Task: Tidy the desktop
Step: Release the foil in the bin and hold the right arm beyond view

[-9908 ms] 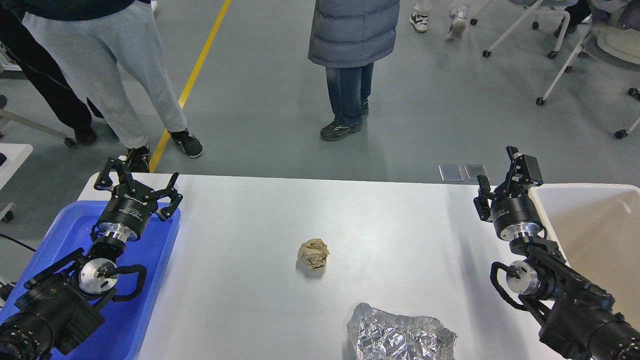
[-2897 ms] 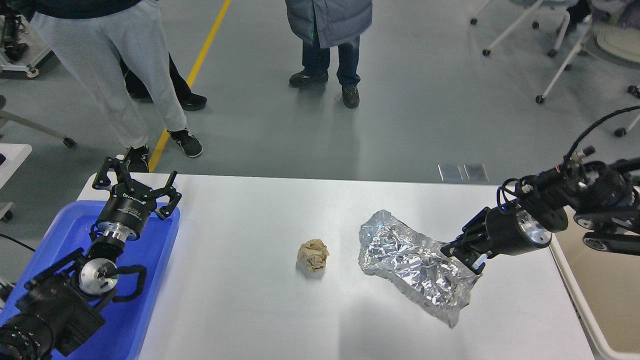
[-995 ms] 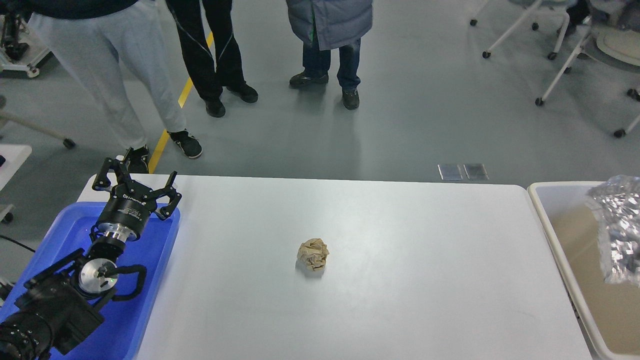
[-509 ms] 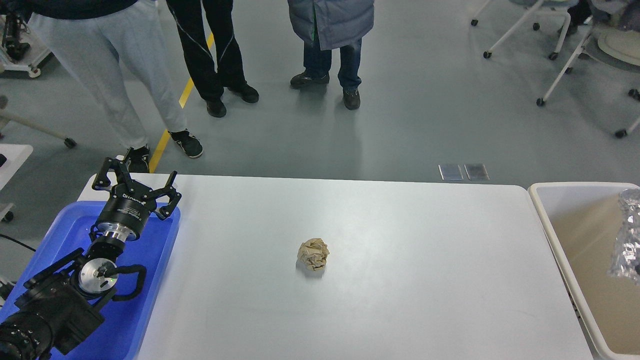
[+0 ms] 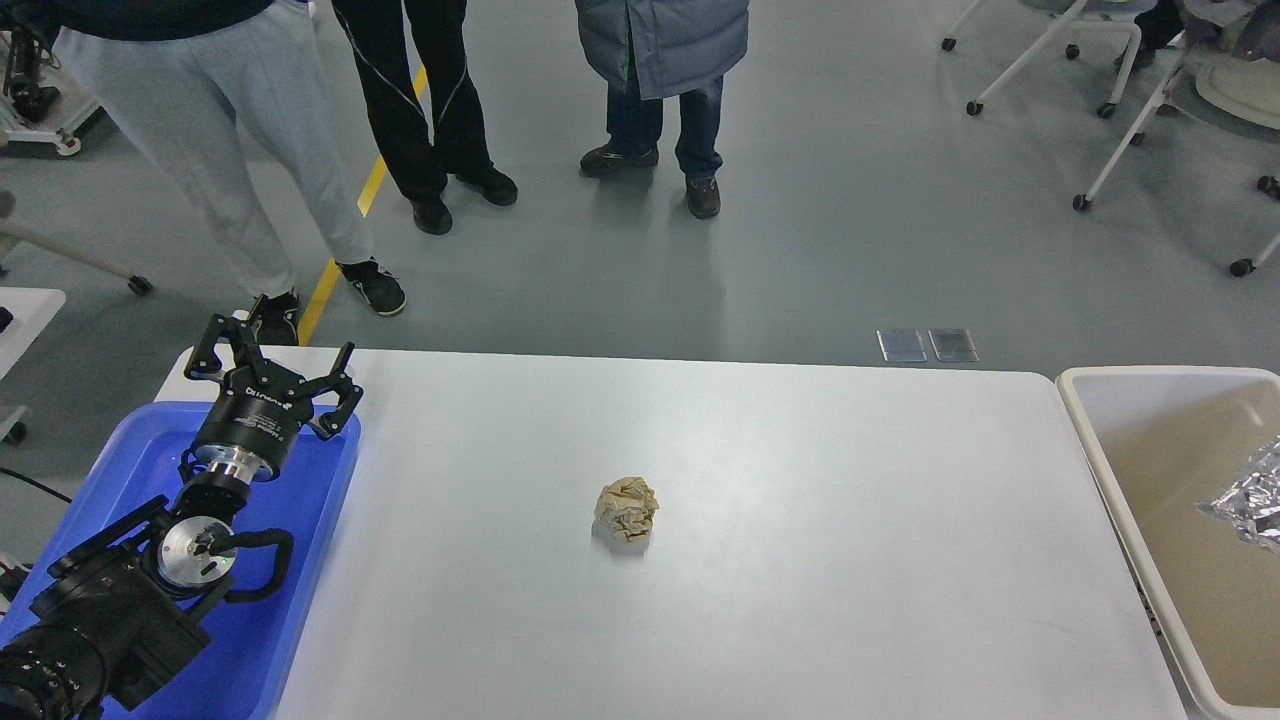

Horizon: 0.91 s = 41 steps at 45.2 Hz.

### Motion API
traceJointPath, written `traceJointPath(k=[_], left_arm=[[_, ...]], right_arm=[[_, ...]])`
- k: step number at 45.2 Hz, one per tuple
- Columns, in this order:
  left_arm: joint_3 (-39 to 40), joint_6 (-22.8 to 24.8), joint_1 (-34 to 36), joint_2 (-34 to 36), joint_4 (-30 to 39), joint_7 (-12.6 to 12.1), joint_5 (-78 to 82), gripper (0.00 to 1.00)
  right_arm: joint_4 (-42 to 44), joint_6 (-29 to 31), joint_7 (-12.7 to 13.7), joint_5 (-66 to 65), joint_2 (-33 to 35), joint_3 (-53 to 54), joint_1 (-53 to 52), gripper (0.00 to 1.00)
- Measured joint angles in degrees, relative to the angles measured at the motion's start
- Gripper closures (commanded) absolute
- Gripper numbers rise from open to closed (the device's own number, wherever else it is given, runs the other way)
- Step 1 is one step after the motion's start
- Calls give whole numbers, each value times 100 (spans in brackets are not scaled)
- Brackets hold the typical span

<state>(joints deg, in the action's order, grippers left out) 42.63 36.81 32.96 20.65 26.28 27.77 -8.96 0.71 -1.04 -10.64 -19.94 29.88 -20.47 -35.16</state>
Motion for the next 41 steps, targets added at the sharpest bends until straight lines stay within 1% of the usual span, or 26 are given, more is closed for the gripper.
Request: traceJointPath(k=[7,28,29,31,33,35,40,41], left_arm=[[0,1,0,0,0,0,0,0],[0,2,0,0,0,0,0,0],[0,2,0,0,0,0,-1,0],[0,2,0,0,0,0,0,0],[0,2,0,0,0,0,-1,0],[0,2,0,0,0,0,0,0],[0,2,0,0,0,0,-1,0],[0,2,0,0,0,0,-1,0]], right_arm=[[33,-34,149,339,-119,7,23,100],[59,-119,250,574,-268,30,107,100],[59,-128,252,577,-276,33,112,97],[59,-137,257,582,-287,38,119,82],[59,-147,269,587,-297,42,125,69],[59,-154,288,591,-302,43,130,54],[59,-167,322,593,-310,43,138,24],[60,-169,326,595,-310,43,139,20]])
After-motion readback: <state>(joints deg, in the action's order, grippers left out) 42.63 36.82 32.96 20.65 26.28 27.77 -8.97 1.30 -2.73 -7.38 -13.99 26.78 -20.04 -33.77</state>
